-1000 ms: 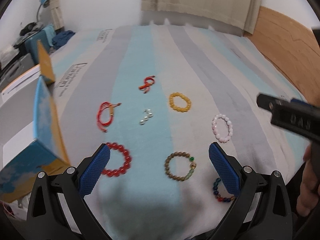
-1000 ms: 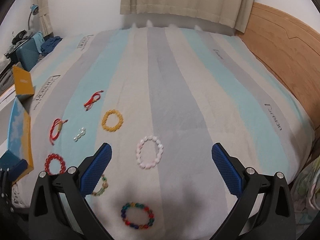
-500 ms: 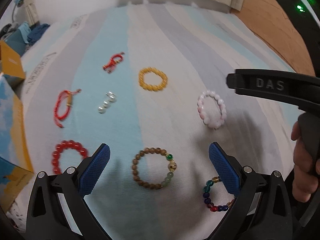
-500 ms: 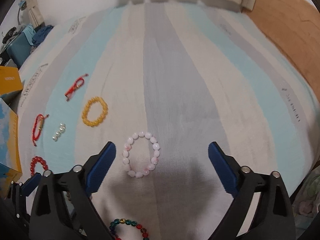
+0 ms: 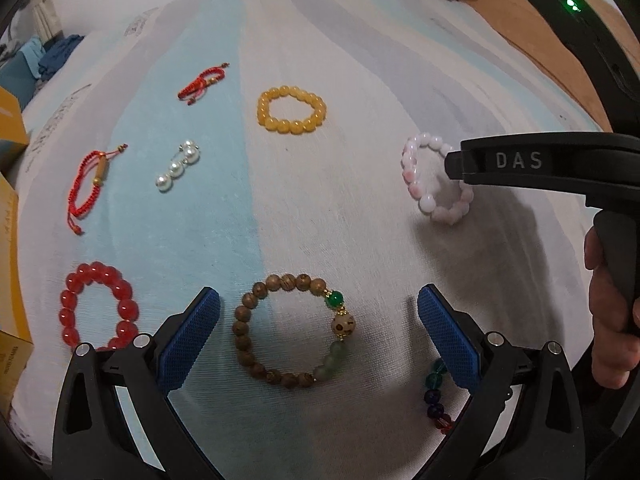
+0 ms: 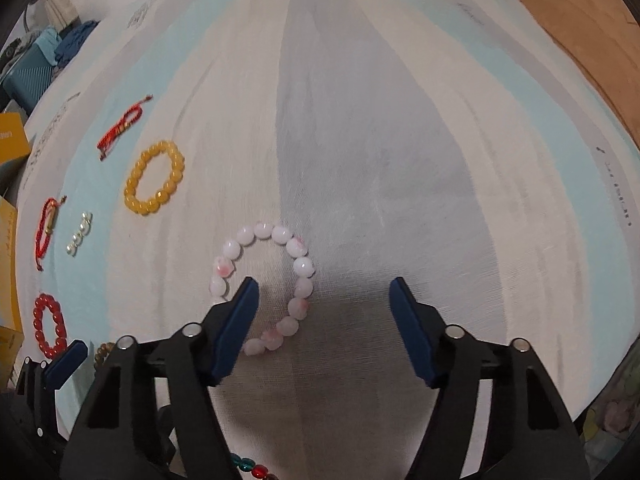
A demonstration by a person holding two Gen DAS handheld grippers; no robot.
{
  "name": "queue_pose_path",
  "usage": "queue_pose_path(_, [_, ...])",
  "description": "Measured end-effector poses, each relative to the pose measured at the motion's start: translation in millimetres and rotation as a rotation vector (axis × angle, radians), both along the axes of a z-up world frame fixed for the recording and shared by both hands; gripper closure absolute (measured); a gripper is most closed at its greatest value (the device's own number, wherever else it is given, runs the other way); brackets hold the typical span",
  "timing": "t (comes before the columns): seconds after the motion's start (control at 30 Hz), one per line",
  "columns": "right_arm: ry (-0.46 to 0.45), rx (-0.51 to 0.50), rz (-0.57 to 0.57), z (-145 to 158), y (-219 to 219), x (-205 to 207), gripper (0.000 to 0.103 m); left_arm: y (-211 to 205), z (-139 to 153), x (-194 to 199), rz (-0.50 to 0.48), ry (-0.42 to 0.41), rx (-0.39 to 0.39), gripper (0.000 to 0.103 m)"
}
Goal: Organize jewelry
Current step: 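Lower the left tool onto the brown wooden bracelet while the right tool lowers onto the pink bracelet, then close the left tool on the brown bracelet while the right tool grips the pink bracelet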
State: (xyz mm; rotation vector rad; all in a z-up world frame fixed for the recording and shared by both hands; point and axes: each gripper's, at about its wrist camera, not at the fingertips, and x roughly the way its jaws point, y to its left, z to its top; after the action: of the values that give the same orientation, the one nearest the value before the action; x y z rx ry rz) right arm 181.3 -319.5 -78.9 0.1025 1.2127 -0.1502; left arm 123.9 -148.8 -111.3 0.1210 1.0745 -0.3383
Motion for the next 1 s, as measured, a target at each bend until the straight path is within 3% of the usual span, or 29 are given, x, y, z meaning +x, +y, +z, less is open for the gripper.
queue_pose_path(0.2, [0.034, 0.013, 0.016, -9, 1, 3, 0.057, 0, -11, 3, -0.006, 0.016, 0.000, 0.013])
queue_pose_path(0.43, [0.052, 0.037, 0.009, -19, -4, 4, 0.061, -1, -14, 3, -0.005, -0.006, 0.020, 0.020])
queue_pose_path(0.63, [0.058, 0.028, 0.019, -19, 1, 7, 0.076, -1, -14, -1, -0.009, -0.017, 0.050, 0.030])
queue_pose_path(0.83, [0.064, 0.032, 0.016, -20, -2, 10, 0.089, 1, -10, -7, -0.018, -0.013, 0.048, 0.048])
queue_pose_path(1.0, [0.060, 0.034, 0.010, -20, -4, 10, 0.093, 0, -5, -14, -0.040, -0.019, 0.037, 0.077])
